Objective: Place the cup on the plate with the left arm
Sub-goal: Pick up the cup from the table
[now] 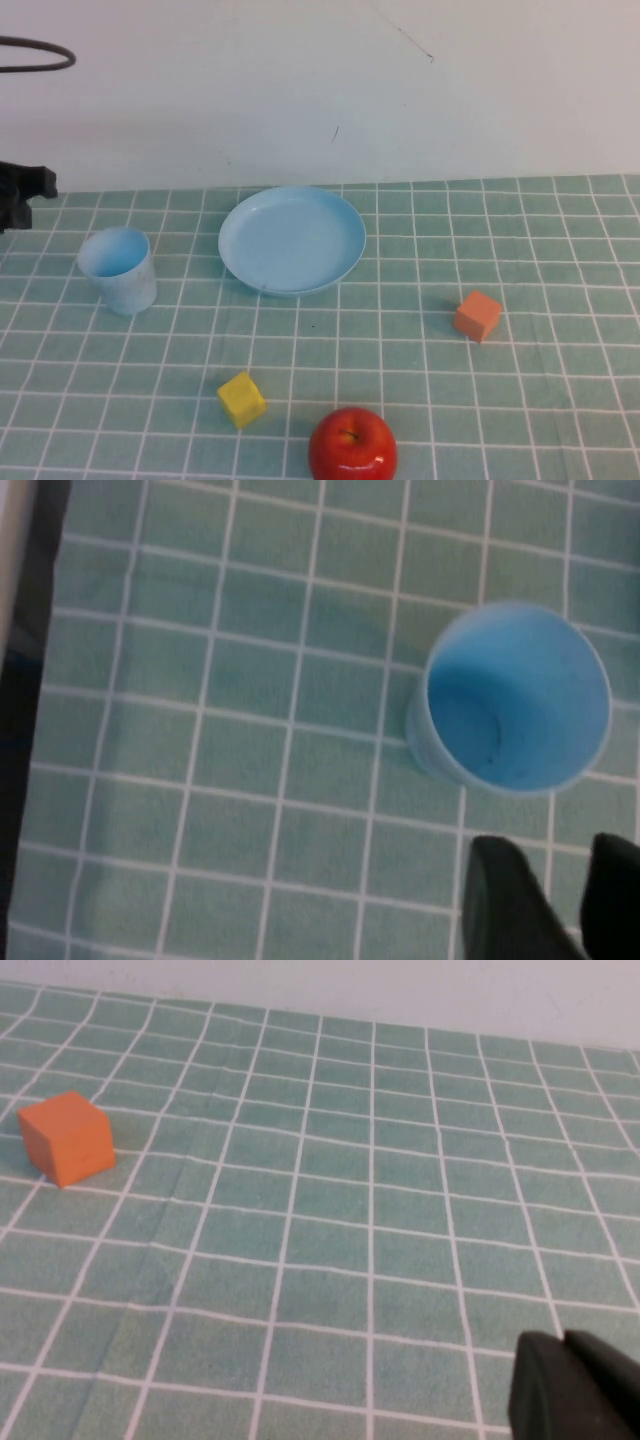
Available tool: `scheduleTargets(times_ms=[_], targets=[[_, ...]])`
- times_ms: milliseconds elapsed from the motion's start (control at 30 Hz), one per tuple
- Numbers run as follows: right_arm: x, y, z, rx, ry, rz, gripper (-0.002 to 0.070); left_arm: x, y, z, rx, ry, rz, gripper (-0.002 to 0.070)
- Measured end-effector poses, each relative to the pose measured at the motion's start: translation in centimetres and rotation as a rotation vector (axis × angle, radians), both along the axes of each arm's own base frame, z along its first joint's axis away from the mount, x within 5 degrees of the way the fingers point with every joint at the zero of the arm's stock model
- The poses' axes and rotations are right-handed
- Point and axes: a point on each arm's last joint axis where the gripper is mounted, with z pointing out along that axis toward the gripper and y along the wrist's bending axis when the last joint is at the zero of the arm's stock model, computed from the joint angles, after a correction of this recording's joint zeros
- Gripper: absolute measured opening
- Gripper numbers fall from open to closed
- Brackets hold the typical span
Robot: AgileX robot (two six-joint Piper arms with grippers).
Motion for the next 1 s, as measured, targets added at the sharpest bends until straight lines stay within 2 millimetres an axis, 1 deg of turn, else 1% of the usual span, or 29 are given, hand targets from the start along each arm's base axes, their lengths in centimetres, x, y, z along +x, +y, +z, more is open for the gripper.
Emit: scheduleTargets(times_ms=[67, 167, 200, 233, 300, 367, 467, 567, 633, 700, 733, 800, 833, 900, 933, 967, 1000], targets=[[0.0, 0.0, 0.0, 0.0, 0.0, 0.0, -0.0002, 1.6, 0.3, -0.1, 0.007, -0.005, -0.002, 0.0291], [0.0, 0.0, 0.0, 0.0, 0.0, 0.0, -0.0002, 3.7, 0.4, -1.3, -0.005, 0.037, -0.006, 0.0481], [0.0, 0.0, 0.0, 0.0, 0.0, 0.0, -0.0002, 4.3, 0.3, -1.6, -0.012, 0.048, -0.011, 0.0521], [0.0, 0.0, 0.0, 0.0, 0.0, 0.0, -0.0002, 5.0, 0.3, -2.1, -0.021, 0.06, -0.013, 0.0545], [0.0, 0.0, 0.0, 0.0, 0.0, 0.0, -0.0002, 6.2, 0.2, -3.1, -0.034, 0.082, -0.022, 0.0555], [0.0, 0.0, 0.0, 0.0, 0.0, 0.0, -0.0002, 7.6, 0.2, -4.5, -0.044, 0.11, -0.024, 0.0542], [0.0, 0.0, -0.1, 0.0, 0.002, 0.0, -0.0002, 9.4, 0.3, -7.1, -0.053, 0.161, -0.023, 0.0512], [0.0, 0.0, -0.1, 0.0, 0.002, 0.0, -0.0002, 10.9, 0.4, -9.8, -0.053, 0.198, -0.023, 0.0496], [0.0, 0.0, -0.1, 0.0, 0.002, 0.0, -0.0002, 11.5, 0.5, -11.5, -0.053, 0.221, -0.021, 0.0489], [0.0, 0.0, -0.1, 0.0, 0.002, 0.0, -0.0002, 12.1, 0.5, -12.9, -0.055, 0.245, -0.02, 0.0467], [0.0, 0.0, -0.1, 0.0, 0.002, 0.0, -0.0002, 12.2, 0.5, -13.6, -0.056, 0.261, -0.02, 0.0441], [0.0, 0.0, -0.1, 0.0, 0.002, 0.0, -0.0002, 12.4, 0.5, -14.5, -0.057, 0.281, -0.023, 0.0364], [0.0, 0.0, -0.1, 0.0, 0.002, 0.0, -0.0002, 12.5, 0.5, -14.7, -0.054, 0.284, -0.029, 0.0303], [0.0, 0.0, -0.1, 0.0, 0.002, 0.0, -0.0002, 12.5, 0.5, -14.7, -0.055, 0.288, -0.03, 0.0159], [0.0, 0.0, -0.1, 0.0, 0.002, 0.0, -0.0002, 12.6, 0.5, -14.4, -0.059, 0.286, -0.03, 0.0105], [0.0, 0.0, -0.1, 0.0, 0.002, 0.0, -0.0002, 12.8, 0.4, -14.0, -0.066, 0.281, -0.03, 0.0069], [0.0, 0.0, -0.1, 0.0, 0.002, 0.0, -0.0002, 13.1, 0.4, -13.4, -0.078, 0.271, -0.029, 0.005]])
